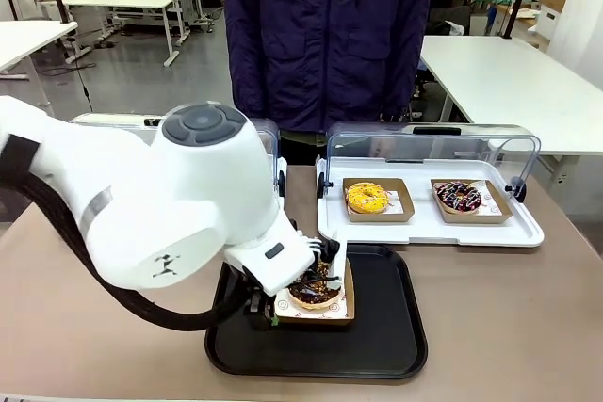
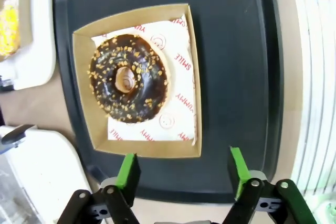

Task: Move the second donut from the left to the tray.
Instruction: Pick up the Paper togo box containing the Donut indicated by the person and place it on the Handle tray.

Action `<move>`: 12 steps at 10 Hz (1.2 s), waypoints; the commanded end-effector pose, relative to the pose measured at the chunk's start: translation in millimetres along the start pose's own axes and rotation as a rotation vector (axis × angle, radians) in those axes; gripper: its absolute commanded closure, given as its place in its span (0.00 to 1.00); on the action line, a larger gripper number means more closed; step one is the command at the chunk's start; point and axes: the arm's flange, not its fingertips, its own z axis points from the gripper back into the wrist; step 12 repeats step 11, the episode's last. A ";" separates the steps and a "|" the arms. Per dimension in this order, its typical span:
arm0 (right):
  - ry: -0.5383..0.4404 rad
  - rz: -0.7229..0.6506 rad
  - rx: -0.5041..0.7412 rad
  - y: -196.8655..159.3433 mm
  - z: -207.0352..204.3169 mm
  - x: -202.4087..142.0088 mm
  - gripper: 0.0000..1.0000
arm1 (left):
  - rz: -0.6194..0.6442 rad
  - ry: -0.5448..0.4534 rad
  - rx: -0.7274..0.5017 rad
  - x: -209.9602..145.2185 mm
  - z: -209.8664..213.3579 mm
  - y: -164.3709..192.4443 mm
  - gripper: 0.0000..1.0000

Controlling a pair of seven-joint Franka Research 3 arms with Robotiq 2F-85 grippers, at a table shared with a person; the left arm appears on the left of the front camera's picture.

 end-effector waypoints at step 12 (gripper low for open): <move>-0.030 0.026 -0.002 -1.6 -0.5 1.9 0.00 | -0.003 -0.008 -0.011 -3.7 7.7 2.6 0.00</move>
